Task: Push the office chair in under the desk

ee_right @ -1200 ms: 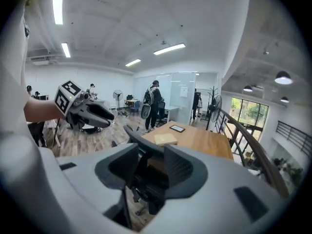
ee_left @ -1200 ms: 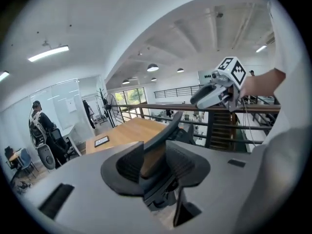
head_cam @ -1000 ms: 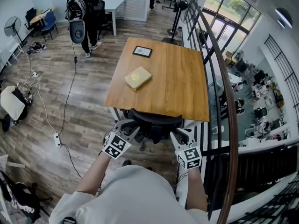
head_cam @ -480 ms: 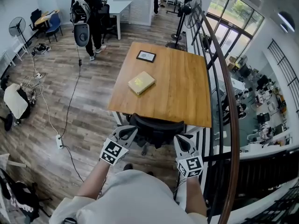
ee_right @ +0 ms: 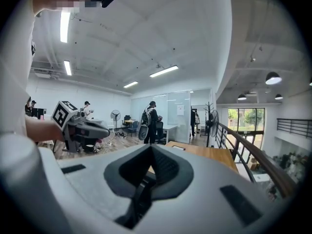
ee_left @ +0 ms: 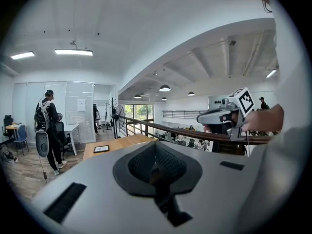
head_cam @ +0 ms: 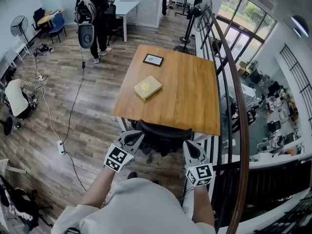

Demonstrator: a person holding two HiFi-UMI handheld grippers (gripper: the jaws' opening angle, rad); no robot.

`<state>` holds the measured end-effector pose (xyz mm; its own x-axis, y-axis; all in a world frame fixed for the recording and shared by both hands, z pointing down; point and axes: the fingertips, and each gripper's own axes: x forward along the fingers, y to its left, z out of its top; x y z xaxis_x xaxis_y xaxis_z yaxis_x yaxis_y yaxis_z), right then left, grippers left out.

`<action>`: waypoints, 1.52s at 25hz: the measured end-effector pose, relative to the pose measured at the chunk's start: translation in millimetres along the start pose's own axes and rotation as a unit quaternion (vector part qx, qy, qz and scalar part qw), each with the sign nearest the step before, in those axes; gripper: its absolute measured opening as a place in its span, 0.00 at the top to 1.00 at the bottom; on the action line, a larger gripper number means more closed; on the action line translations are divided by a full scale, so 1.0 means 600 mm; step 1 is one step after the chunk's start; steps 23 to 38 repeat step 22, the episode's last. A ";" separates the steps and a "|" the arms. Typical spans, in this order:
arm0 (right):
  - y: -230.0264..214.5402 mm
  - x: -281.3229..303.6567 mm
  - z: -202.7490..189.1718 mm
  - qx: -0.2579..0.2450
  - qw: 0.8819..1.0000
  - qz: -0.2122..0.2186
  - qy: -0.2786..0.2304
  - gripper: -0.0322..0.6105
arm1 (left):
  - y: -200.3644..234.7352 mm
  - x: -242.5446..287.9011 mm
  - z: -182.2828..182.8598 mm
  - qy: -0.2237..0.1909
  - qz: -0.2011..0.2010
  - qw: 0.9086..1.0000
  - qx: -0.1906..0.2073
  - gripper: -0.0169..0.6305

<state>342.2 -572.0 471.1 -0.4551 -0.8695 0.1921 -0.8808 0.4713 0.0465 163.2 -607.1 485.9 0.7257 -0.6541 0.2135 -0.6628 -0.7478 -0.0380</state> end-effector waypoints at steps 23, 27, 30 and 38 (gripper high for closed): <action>-0.003 -0.009 -0.001 0.004 1.000 0.005 -0.002 0.95 | -0.007 -0.001 -0.008 0.000 0.007 1.000 -0.007 0.98; -0.003 -0.009 -0.001 0.004 1.000 0.005 -0.002 0.95 | -0.007 -0.001 -0.008 0.000 0.007 1.000 -0.007 0.98; -0.003 -0.009 -0.001 0.004 1.000 0.005 -0.002 0.95 | -0.007 -0.001 -0.008 0.000 0.007 1.000 -0.007 0.98; -0.003 -0.009 -0.001 0.004 1.000 0.005 -0.002 0.95 | -0.007 -0.001 -0.008 0.000 0.007 1.000 -0.007 0.98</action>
